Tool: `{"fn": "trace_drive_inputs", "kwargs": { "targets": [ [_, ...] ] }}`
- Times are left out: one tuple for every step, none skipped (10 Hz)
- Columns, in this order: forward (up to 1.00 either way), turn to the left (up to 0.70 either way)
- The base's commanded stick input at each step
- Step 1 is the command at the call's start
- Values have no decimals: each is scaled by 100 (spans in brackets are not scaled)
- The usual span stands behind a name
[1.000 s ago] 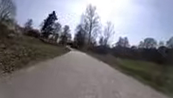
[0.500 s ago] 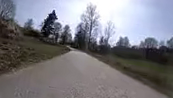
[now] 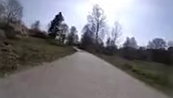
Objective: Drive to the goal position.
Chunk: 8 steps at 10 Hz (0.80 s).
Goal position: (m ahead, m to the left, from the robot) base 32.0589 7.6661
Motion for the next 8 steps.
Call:
{"fn": "trace_drive_inputs", "kwargs": {
  "targets": [
    [85, 0],
    [85, 0],
    [85, 0],
    [85, 0],
    [85, 0],
    [85, 0],
    [85, 0],
    [85, 0]
  ]
}}
